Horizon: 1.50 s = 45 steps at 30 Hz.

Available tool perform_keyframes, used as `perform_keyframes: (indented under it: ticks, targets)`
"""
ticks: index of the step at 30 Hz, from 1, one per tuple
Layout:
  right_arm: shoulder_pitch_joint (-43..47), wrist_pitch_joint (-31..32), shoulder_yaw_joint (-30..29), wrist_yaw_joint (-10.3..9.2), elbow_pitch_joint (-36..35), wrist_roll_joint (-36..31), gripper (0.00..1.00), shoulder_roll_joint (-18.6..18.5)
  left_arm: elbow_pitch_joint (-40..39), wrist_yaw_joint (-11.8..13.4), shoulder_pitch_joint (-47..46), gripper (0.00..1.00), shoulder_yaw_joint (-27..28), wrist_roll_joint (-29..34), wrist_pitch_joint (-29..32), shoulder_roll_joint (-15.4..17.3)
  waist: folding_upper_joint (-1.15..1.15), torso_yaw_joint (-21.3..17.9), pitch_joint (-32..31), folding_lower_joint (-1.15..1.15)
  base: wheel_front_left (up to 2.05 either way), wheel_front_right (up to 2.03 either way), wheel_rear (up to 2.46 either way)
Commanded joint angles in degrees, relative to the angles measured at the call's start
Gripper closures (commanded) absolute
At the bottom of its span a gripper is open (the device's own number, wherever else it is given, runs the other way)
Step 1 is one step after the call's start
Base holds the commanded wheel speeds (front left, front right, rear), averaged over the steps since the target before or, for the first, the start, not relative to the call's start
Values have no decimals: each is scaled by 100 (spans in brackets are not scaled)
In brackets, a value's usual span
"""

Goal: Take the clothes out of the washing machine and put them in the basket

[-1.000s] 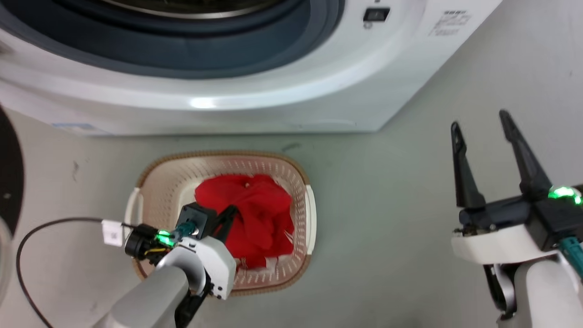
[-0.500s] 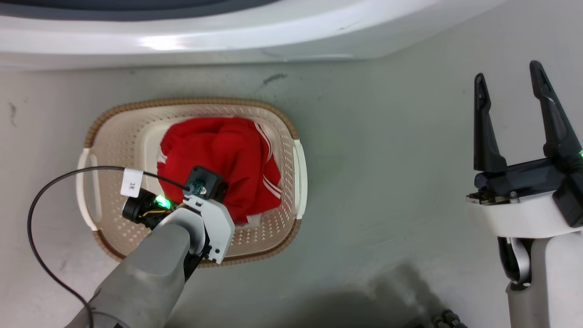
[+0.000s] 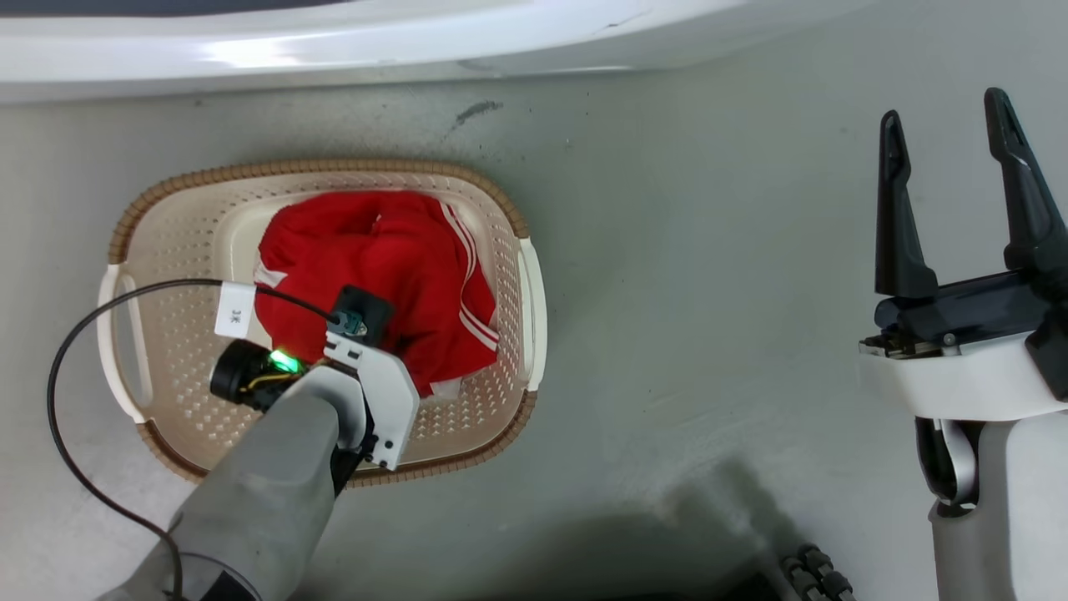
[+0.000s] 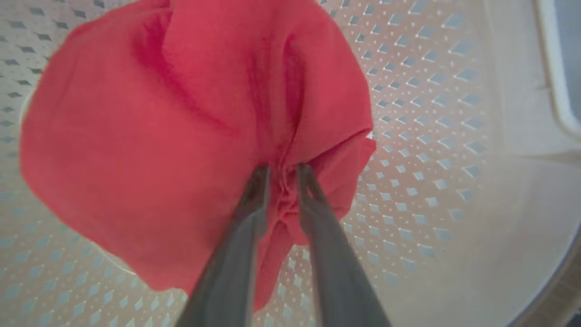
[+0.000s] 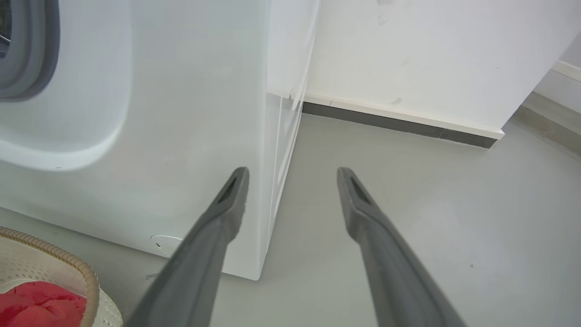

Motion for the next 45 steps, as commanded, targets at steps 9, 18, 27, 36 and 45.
perform_keyframes:
  ticks: [9, 18, 27, 36, 45]
  targets:
    - [323, -11, -38, -5, 284, 11, 0, 6, -48, -60, 382, 0, 200, -269, -562, -142, 0, 215, -908, -1, 0, 0, 0]
    - [769, -11, -136, -6, 507, -13, 0, 4, -1377, 499, 1044, 0, 997, 4, -621, 174, 0, 399, -1780, -1, 0, 0, 0]
    - [1319, -11, -267, -5, 667, -34, 0, 5, -3333, 1109, 2319, 0, 2476, 1077, -623, 285, 0, 633, -2657, -1, 0, 0, 0]
    - [1719, -11, -198, -6, 737, 46, 0, 4, -5037, 1267, 3569, 0, 3872, 2257, -622, -20, 0, 736, -3392, -1, 0, 0, 0]
    - [2030, -11, -121, -5, 703, 151, 0, 4, -6103, 1128, 4465, 0, 4816, 2977, -623, -443, 0, 760, -3974, -1, 0, 0, 0]
